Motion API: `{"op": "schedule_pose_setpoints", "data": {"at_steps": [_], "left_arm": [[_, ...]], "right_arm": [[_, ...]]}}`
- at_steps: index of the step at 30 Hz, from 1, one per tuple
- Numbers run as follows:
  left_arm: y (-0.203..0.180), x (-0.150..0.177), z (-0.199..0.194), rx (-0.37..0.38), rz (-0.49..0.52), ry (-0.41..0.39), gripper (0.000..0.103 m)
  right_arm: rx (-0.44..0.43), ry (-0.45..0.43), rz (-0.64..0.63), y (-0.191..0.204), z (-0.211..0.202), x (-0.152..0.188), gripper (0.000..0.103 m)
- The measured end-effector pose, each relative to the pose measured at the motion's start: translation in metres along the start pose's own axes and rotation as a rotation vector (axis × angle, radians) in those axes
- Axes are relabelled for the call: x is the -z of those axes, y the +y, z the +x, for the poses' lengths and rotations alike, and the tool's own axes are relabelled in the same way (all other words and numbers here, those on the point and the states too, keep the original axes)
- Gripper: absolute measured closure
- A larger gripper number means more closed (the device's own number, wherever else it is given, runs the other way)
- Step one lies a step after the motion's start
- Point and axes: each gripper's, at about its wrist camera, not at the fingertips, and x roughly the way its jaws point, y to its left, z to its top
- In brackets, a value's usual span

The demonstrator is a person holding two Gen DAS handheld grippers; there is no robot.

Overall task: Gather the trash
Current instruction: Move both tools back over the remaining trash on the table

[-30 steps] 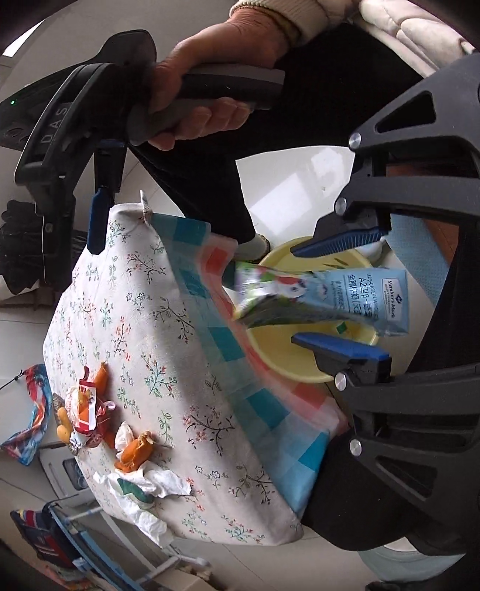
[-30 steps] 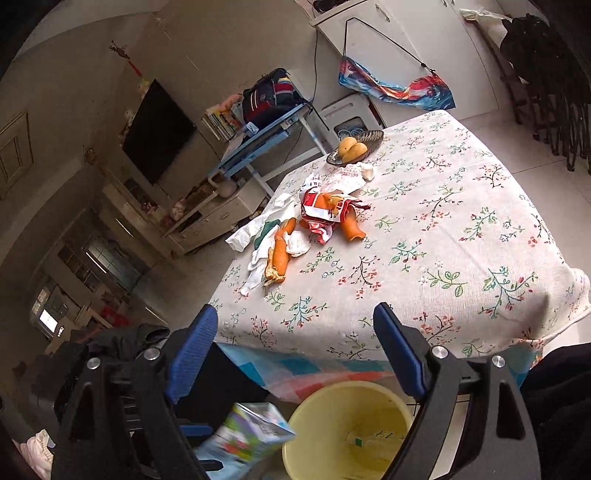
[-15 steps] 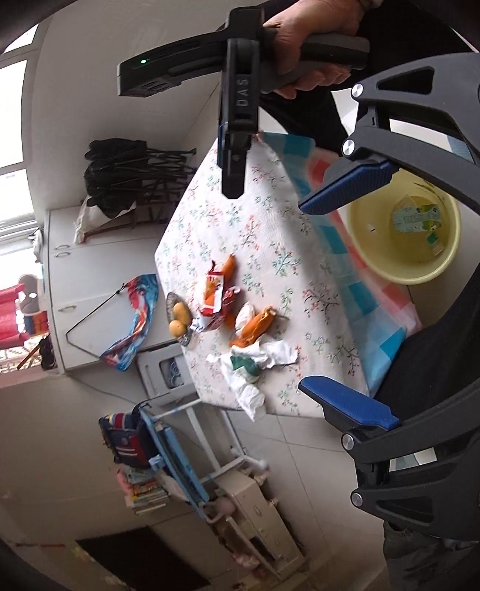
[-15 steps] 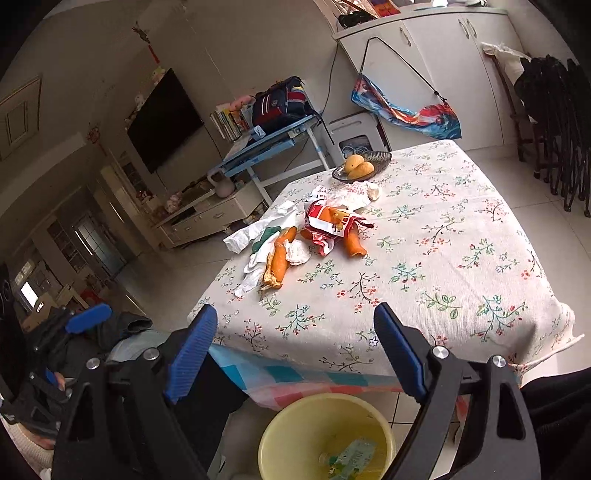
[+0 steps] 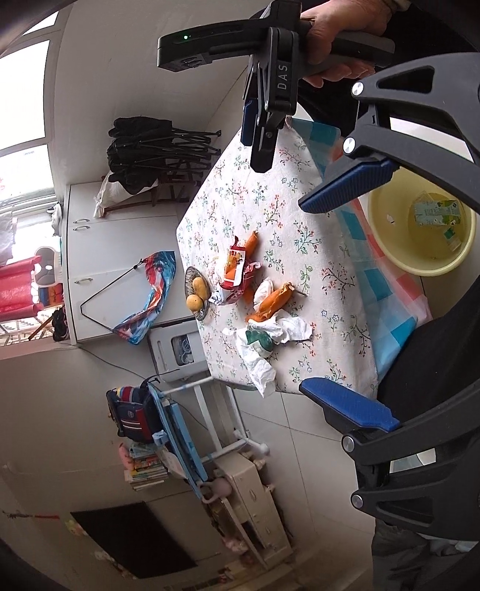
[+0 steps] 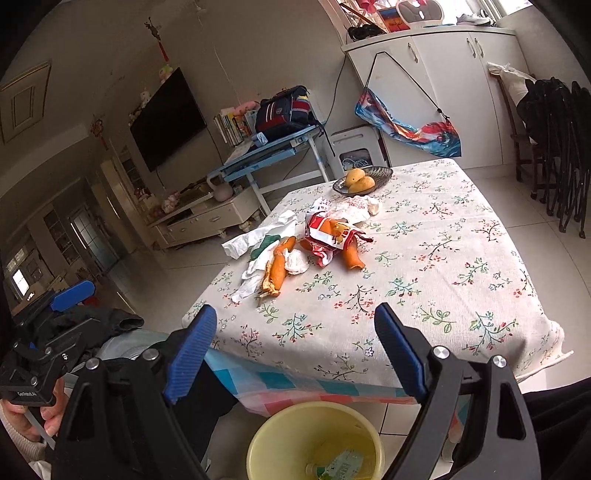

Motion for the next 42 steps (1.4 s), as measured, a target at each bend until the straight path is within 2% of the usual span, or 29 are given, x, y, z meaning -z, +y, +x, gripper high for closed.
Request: {"op": "schedule_pose_setpoints", "data": {"at_steps": [11, 30, 35, 40, 42], "left_arm": [[0.006, 0.002, 0.003, -0.017, -0.044, 0.007, 0.016], [0.059, 0.011, 0.021, -0.042, -0.279, 0.064, 0.016], [0.078, 0.014, 0.031, -0.037, -0.349, 0.079, 0.016], [0.087, 0.013, 0.050, -0.040, -0.374, 0.097, 0.016], [0.090, 0.012, 0.059, -0.040, -0.376, 0.106, 0.016]], "right_arm": [[0.046, -0.061, -0.072, 0.013, -0.009, -0.003, 0.017], [0.053, -0.063, -0.101, 0.020, -0.006, -0.003, 0.011], [0.018, -0.027, -0.099, 0.026, 0.008, -0.009, 0.011], [-0.051, 0.071, -0.089, 0.034, 0.051, -0.018, 0.012], [-0.073, 0.106, -0.072, 0.035, 0.075, -0.023, 0.016]]}}
